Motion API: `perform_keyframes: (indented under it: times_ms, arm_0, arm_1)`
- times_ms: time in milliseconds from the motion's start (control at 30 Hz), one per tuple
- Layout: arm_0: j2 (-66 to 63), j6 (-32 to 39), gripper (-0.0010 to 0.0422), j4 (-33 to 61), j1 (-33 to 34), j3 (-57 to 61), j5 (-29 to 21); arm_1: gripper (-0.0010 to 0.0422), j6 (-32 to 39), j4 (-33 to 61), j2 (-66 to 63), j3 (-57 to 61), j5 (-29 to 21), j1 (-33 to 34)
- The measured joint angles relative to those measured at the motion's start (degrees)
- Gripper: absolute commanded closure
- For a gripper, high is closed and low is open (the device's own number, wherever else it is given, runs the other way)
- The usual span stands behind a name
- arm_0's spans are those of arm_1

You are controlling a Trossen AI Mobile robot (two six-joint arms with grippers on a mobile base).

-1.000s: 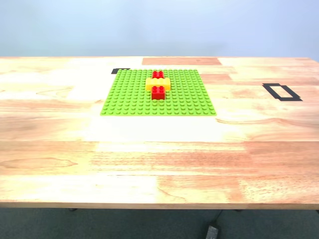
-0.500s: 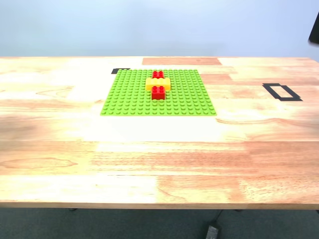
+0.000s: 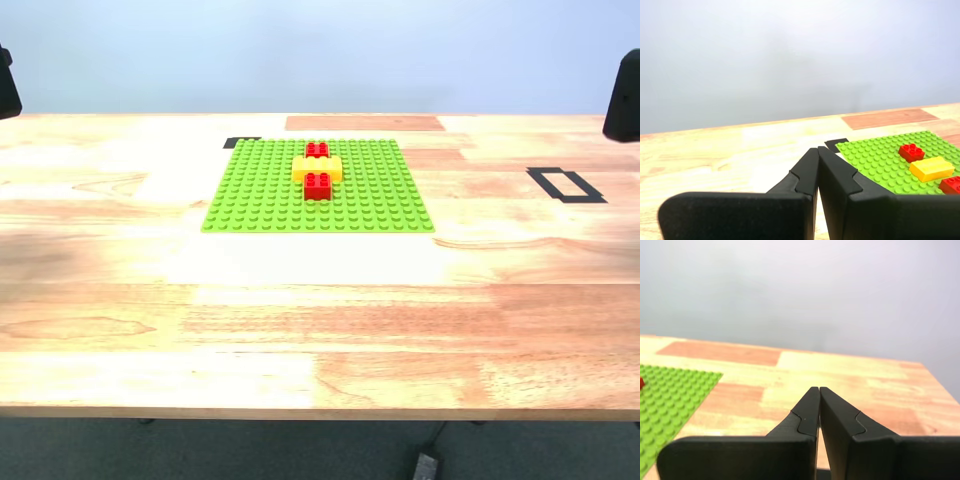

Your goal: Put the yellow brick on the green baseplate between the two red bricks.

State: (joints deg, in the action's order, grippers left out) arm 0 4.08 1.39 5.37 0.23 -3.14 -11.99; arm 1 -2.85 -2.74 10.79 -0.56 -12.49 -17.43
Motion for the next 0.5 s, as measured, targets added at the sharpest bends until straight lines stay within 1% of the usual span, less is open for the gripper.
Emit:
perform_keyframes:
  times_ms: [500]
  arm_0:
    - [0.13,-0.04,0.0413,0.07,0.00,0.00,0.02]
  arm_1:
    - [0.0413,-0.37,0.13,0.39,0.00,0.04,0.00]
